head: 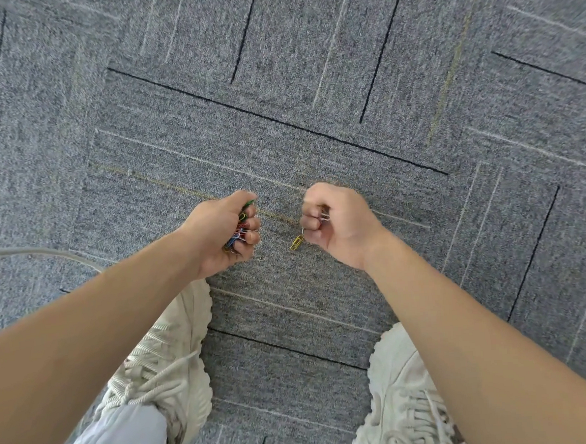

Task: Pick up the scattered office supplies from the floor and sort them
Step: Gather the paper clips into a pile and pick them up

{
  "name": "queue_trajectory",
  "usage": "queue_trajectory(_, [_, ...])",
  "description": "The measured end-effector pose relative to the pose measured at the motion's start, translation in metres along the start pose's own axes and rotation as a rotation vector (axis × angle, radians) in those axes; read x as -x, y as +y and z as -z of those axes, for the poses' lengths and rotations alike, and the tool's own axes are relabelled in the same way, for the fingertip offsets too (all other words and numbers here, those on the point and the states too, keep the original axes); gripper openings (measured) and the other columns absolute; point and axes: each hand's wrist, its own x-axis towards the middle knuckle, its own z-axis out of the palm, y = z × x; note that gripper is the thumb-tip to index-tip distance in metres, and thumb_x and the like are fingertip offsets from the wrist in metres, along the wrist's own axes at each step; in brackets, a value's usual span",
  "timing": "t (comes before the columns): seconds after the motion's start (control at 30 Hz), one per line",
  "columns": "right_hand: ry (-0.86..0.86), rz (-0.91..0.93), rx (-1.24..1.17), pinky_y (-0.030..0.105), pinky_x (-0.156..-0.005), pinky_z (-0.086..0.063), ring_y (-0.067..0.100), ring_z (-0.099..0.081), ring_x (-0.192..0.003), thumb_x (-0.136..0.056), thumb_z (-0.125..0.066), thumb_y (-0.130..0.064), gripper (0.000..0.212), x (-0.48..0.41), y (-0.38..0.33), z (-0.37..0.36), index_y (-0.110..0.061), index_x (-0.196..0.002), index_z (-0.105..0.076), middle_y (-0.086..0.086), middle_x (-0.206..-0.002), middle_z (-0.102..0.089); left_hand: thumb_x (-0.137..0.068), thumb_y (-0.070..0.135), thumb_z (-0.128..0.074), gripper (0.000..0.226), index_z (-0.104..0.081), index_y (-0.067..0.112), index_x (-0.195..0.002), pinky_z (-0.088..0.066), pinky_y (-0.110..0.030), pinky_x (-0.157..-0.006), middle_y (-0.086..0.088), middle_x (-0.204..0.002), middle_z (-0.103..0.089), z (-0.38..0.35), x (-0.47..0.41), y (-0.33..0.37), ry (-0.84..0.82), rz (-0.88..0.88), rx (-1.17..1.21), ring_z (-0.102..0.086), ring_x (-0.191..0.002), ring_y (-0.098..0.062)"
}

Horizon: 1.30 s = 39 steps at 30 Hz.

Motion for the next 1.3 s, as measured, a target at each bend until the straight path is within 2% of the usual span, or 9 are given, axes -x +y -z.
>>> queue_trajectory(0.1, [-0.191, -0.023, -0.461, 0.024, -0.052, -0.039, 0.016, -0.043, -0.062, -0.073, -0.039, -0.004, 0.011, 0.016, 0.010, 0.017, -0.015, -0.071, -0.039, 0.003, -0.070, -0.044, -0.100, 0.029, -0.050, 0.033, -0.044, 0.020, -0.069, -0.025, -0.018, -0.038, 0.002, -0.061, -0.043, 0.000, -0.001, -0.001, 0.001, -0.005, -0.011, -0.039, -0.048, -0.010])
queue_trajectory(0.3, [-0.093, 0.027, -0.550, 0.024, -0.048, -0.032, 0.016, -0.041, -0.057, -0.073, -0.041, -0.011, 0.014, 0.030, 0.024, 0.027, -0.011, -0.066, -0.053, 0.004, -0.067, -0.045, -0.099, 0.029, -0.051, 0.032, -0.045, 0.020, -0.069, -0.026, -0.018, -0.037, 0.002, -0.061, -0.043, -0.003, -0.001, -0.002, 0.008, -0.007, -0.030, -0.040, -0.048, -0.011])
queue_trajectory(0.4, [0.185, 0.030, 0.049, 0.024, -0.044, -0.029, 0.012, -0.029, -0.044, -0.097, -0.054, -0.028, 0.032, 0.026, 0.021, 0.021, -0.010, -0.071, -0.059, -0.005, -0.051, -0.035, -0.100, 0.029, -0.051, 0.032, -0.045, 0.020, -0.069, -0.026, -0.018, -0.037, 0.002, -0.060, -0.044, -0.004, -0.001, -0.003, 0.018, -0.005, -0.039, -0.040, -0.049, -0.011])
queue_trajectory(0.5, [0.351, 0.137, 0.786, 0.021, -0.053, -0.040, 0.006, -0.038, -0.035, -0.090, -0.068, -0.043, 0.041, 0.016, 0.020, 0.010, -0.007, -0.069, -0.066, -0.010, -0.042, -0.046, -0.099, 0.029, -0.051, 0.033, -0.045, 0.020, -0.069, -0.025, -0.018, -0.037, 0.002, -0.060, -0.044, -0.007, -0.001, -0.003, 0.020, -0.002, -0.039, -0.039, -0.048, -0.011])
queue_trajectory(0.67, [0.498, 0.107, 1.139, 0.025, -0.047, -0.048, 0.016, -0.057, -0.045, -0.080, -0.076, -0.050, 0.042, -0.003, 0.021, -0.007, -0.011, -0.069, -0.067, 0.000, -0.054, -0.061, -0.099, 0.030, -0.052, 0.033, -0.045, 0.020, -0.069, -0.025, -0.018, -0.037, 0.002, -0.060, -0.044, -0.009, -0.001, -0.003, 0.029, -0.008, -0.058, -0.039, -0.048, -0.011])
queue_trajectory(0.87, [0.467, 0.046, 1.038, 0.031, -0.055, -0.057, 0.017, -0.049, -0.040, -0.084, -0.077, -0.033, 0.037, -0.012, 0.018, -0.008, -0.010, -0.060, -0.062, -0.001, -0.047, -0.053, -0.099, 0.030, -0.053, 0.033, -0.045, 0.020, -0.068, -0.025, -0.017, -0.037, 0.002, -0.060, -0.044, -0.008, 0.000, -0.003, 0.018, -0.004, -0.054, -0.039, -0.048, -0.010])
queue_trajectory(1.1, [0.598, 0.165, 1.195, 0.025, -0.052, -0.043, 0.016, -0.063, -0.060, -0.083, -0.075, -0.044, 0.031, -0.001, 0.026, -0.017, -0.014, -0.079, -0.065, -0.001, -0.069, -0.064, -0.099, 0.029, -0.052, 0.034, -0.045, 0.020, -0.067, -0.024, -0.018, -0.039, 0.002, -0.060, -0.043, -0.005, 0.000, -0.004, -0.003, -0.006, -0.040, -0.038, -0.048, -0.010])
queue_trajectory(1.23, [0.435, 0.128, 1.014, 0.022, -0.055, -0.046, 0.011, -0.054, -0.046, -0.089, -0.071, -0.027, 0.032, -0.003, 0.020, -0.012, -0.013, -0.061, -0.061, -0.001, -0.056, -0.062, -0.099, 0.029, -0.053, 0.034, -0.045, 0.020, -0.067, -0.024, -0.018, -0.038, 0.002, -0.059, -0.043, -0.004, 0.000, -0.003, -0.006, -0.005, -0.028, -0.038, -0.048, -0.010])
queue_trajectory(1.3, [0.312, 0.112, 0.696, 0.021, -0.057, -0.044, 0.012, -0.040, -0.042, -0.089, -0.060, -0.014, 0.037, 0.001, 0.012, -0.004, -0.012, -0.054, -0.048, 0.000, -0.048, -0.048, -0.098, 0.029, -0.053, 0.034, -0.045, 0.020, -0.067, -0.024, -0.018, -0.038, 0.002, -0.059, -0.043, -0.003, 0.000, -0.003, -0.002, -0.004, -0.027, -0.038, -0.048, -0.010])
